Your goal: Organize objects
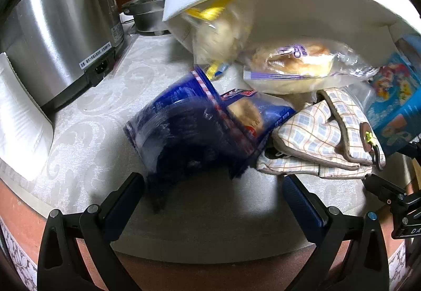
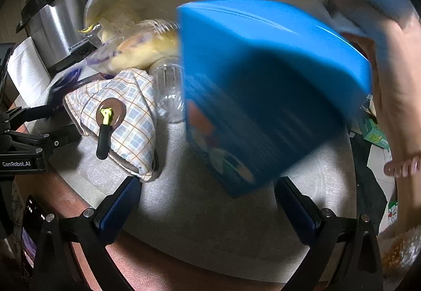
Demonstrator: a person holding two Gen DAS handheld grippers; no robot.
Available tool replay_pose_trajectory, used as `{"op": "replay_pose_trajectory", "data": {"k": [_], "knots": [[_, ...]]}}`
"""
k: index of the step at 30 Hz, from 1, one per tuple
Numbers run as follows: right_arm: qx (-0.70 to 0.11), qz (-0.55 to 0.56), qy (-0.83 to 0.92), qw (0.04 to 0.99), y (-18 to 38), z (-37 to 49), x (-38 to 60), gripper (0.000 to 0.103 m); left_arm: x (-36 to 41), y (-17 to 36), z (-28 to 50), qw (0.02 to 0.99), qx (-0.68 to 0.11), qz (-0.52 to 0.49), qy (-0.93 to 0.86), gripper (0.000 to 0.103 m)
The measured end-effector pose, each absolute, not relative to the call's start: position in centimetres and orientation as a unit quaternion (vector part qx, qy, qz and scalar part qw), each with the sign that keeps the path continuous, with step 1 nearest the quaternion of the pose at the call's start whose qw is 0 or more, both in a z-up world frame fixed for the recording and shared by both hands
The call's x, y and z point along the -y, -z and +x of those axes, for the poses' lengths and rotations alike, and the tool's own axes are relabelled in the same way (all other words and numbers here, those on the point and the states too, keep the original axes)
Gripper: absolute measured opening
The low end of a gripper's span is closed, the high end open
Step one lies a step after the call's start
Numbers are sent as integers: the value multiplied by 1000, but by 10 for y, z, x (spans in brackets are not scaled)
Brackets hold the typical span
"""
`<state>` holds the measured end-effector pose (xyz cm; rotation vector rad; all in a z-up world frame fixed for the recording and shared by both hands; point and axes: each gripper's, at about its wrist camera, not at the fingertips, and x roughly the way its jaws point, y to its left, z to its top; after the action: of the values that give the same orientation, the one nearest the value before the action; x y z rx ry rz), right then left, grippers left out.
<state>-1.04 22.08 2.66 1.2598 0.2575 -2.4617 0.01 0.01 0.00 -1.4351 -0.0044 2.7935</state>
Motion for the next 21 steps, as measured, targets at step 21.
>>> {"op": "replay_pose_trajectory", "data": {"k": [21], "knots": [[-91,446,872,181,-27,-11,-222,103,4,0,-10,16,-5,-457,-889,103]]}}
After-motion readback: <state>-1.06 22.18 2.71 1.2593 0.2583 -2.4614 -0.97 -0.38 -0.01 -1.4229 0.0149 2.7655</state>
